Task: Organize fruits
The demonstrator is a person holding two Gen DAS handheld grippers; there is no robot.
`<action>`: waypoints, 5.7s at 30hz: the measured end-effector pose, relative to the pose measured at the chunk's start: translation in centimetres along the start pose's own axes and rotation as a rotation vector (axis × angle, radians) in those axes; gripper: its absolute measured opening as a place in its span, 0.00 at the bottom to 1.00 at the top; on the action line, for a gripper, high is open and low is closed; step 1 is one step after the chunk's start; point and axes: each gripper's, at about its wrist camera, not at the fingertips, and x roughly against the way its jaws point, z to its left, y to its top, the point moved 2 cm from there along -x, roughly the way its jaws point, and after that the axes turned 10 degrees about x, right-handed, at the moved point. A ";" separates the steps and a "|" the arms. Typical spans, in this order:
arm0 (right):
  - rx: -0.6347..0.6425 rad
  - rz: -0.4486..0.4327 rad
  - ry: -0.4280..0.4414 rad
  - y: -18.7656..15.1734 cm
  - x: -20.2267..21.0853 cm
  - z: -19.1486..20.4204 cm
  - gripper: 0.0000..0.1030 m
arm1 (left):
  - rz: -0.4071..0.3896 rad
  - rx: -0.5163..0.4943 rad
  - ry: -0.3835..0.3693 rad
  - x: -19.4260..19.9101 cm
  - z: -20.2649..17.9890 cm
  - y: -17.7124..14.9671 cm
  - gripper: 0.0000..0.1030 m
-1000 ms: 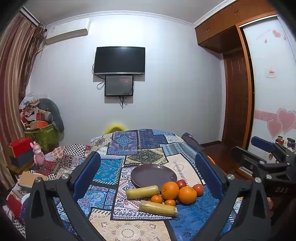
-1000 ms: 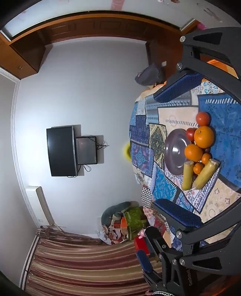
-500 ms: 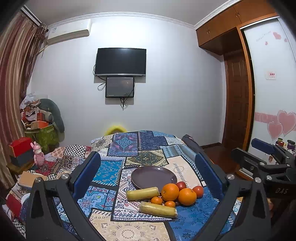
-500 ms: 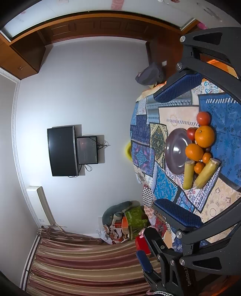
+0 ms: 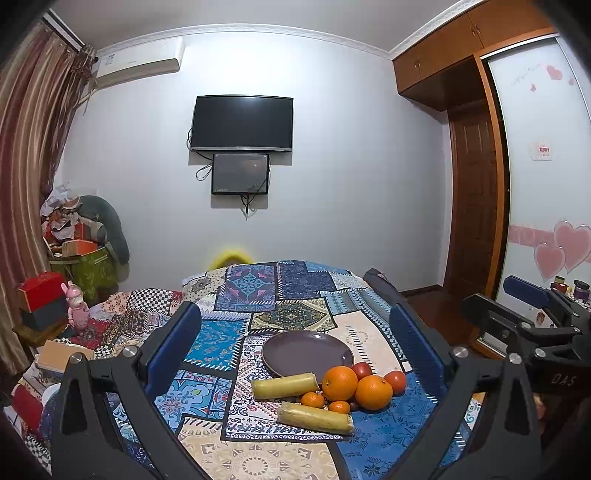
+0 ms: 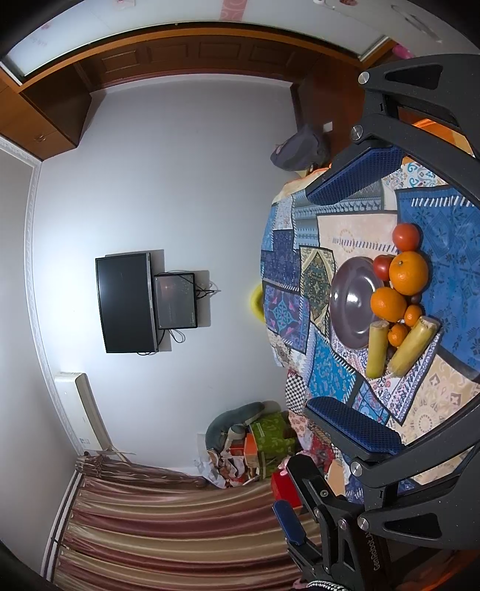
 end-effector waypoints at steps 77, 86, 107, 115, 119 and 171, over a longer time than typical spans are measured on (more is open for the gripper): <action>-0.141 0.426 0.071 -9.4 -9.7 -5.3 0.63 | 0.496 0.031 -0.039 -14.8 -0.2 -7.8 0.51; -0.163 0.520 0.151 -11.6 -12.1 -5.1 0.55 | 0.633 0.029 -0.100 -19.4 -1.5 -10.7 0.49; -0.203 0.673 0.257 -15.0 -16.2 -3.8 0.65 | 0.731 0.051 -0.130 -21.5 -0.9 -13.7 0.49; -0.228 0.666 0.280 -15.1 -16.1 -4.1 0.65 | 0.757 0.047 -0.139 -22.6 -1.5 -14.1 0.49; -0.212 0.670 0.260 -14.8 -15.8 -4.3 0.64 | 0.783 0.054 -0.143 -23.2 -1.8 -14.5 0.49; -0.199 0.692 0.239 -15.5 -14.9 -5.9 0.65 | 0.803 0.015 -0.111 -24.4 -4.5 -14.9 0.60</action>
